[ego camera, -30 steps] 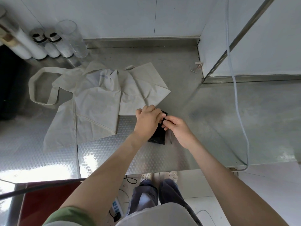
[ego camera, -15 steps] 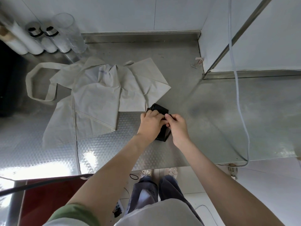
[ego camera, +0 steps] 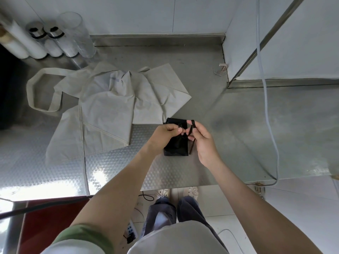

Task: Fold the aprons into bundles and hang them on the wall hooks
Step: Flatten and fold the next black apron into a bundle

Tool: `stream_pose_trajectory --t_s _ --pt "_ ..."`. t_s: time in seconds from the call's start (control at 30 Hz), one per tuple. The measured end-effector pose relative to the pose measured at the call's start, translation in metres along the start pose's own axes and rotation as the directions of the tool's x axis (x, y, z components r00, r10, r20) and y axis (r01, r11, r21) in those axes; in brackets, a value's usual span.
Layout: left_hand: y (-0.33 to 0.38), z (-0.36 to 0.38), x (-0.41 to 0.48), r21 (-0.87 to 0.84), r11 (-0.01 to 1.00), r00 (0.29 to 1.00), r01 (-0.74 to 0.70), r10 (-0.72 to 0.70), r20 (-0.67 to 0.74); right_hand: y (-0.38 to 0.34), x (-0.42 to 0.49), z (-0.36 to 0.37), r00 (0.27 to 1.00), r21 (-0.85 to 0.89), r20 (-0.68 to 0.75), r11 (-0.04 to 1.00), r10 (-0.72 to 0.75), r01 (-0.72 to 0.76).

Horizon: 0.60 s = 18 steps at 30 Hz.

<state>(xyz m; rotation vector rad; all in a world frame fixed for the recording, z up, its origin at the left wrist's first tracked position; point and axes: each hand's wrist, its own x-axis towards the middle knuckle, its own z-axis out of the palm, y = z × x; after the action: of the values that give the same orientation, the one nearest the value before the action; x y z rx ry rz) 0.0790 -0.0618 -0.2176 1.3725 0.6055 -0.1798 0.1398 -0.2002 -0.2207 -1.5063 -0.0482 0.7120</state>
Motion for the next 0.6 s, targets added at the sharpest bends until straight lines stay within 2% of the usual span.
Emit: stream_pose_trajectory --t_s 0.07,0.13,0.23,0.33,0.47,0.6 --pt "0.001 -0.002 -0.001 -0.062 0.998 1.0 0.017 -0.015 0.022 -0.001 -0.001 -0.002 0.999 -0.108 0.032 0.993 -0.044 0.047" --pt "0.002 -0.003 -0.001 -0.056 0.998 0.999 0.033 -0.031 0.033 -0.004 -0.004 -0.002 0.995 -0.131 0.054 0.988 -0.081 0.087" --pt "0.003 0.0 0.0 0.066 0.997 0.999 0.039 -0.04 0.017 -0.004 -0.004 -0.001 0.987 -0.207 0.108 0.968 -0.123 0.143" --pt "-0.003 0.004 0.002 0.176 0.983 0.997 0.048 -0.036 -0.073 -0.001 -0.002 0.0 0.979 -0.358 0.15 0.915 -0.137 0.184" --pt "-0.013 0.008 0.001 0.224 0.974 0.989 0.036 -0.003 -0.147 -0.004 -0.001 -0.002 0.971 -0.543 0.203 0.811 -0.123 0.216" --pt "-0.014 0.014 -0.004 0.304 0.952 0.982 0.026 0.032 -0.185 -0.01 -0.002 -0.003 0.959 -0.602 0.248 0.754 -0.137 0.263"
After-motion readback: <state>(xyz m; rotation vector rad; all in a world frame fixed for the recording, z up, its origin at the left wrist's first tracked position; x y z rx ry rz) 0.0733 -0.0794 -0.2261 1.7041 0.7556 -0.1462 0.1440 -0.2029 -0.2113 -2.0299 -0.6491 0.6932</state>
